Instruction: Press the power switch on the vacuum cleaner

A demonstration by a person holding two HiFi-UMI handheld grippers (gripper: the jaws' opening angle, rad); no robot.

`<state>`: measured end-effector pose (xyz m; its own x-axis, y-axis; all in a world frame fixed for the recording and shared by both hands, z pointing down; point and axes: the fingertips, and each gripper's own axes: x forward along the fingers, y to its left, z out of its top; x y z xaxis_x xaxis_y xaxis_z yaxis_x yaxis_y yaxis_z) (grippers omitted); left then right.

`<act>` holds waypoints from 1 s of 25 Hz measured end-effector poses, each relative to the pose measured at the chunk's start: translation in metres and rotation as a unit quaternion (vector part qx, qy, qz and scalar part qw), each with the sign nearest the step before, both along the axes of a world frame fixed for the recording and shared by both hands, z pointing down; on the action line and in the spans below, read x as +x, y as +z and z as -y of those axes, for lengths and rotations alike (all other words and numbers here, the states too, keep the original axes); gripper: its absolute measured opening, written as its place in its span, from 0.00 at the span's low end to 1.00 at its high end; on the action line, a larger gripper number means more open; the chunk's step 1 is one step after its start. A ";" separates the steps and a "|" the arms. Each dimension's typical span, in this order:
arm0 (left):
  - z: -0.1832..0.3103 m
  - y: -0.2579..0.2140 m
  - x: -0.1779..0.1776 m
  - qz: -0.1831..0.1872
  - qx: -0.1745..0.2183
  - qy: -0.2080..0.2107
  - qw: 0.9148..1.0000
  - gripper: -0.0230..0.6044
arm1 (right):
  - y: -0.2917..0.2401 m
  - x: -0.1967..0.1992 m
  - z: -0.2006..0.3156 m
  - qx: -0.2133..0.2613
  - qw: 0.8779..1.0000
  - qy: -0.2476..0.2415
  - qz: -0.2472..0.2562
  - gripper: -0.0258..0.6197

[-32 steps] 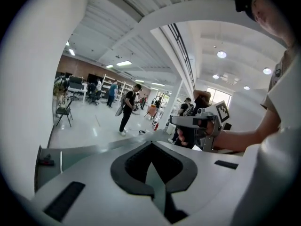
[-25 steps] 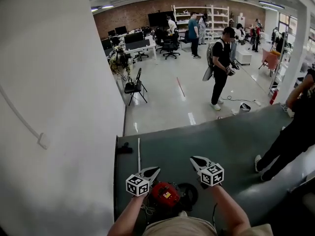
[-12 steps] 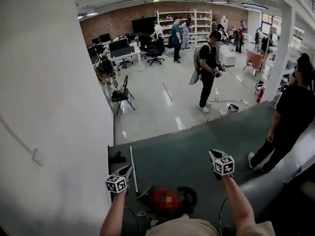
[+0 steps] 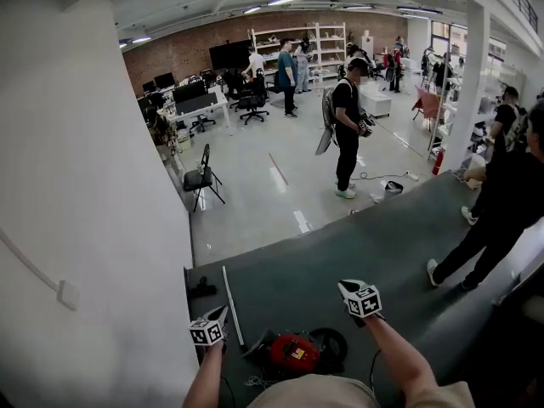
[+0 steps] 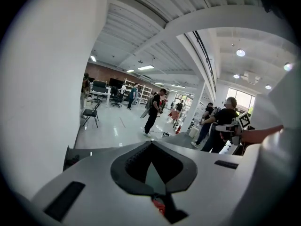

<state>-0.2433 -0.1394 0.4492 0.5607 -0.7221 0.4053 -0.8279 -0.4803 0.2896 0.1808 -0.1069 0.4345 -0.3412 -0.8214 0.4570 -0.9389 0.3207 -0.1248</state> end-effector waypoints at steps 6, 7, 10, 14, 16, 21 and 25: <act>-0.007 0.017 0.084 0.028 -0.010 0.117 0.993 0.04 | 0.004 -0.102 0.005 0.012 0.995 -0.096 0.005 0.06; -0.009 0.019 0.100 0.038 -0.011 0.140 0.989 0.04 | 0.002 -0.112 0.007 0.018 0.994 -0.106 0.002 0.06; -0.013 0.014 0.145 0.015 -0.016 0.171 0.985 0.04 | -0.007 -0.129 0.011 0.044 0.992 -0.117 -0.018 0.06; 0.000 -0.012 0.173 -0.025 0.000 0.178 0.984 0.04 | -0.031 -0.138 0.031 0.087 0.990 -0.101 -0.034 0.08; 0.000 -0.022 0.188 -0.030 0.012 0.193 0.981 0.04 | -0.039 -0.136 0.035 0.094 0.991 -0.088 -0.028 0.13; 0.000 -0.033 0.230 -0.044 0.030 0.208 0.977 0.04 | -0.049 -0.118 0.029 0.120 0.989 -0.074 -0.031 0.14; 0.005 -0.046 0.235 -0.050 0.044 0.229 0.971 0.05 | -0.062 -0.126 0.030 0.128 0.989 -0.064 -0.040 0.14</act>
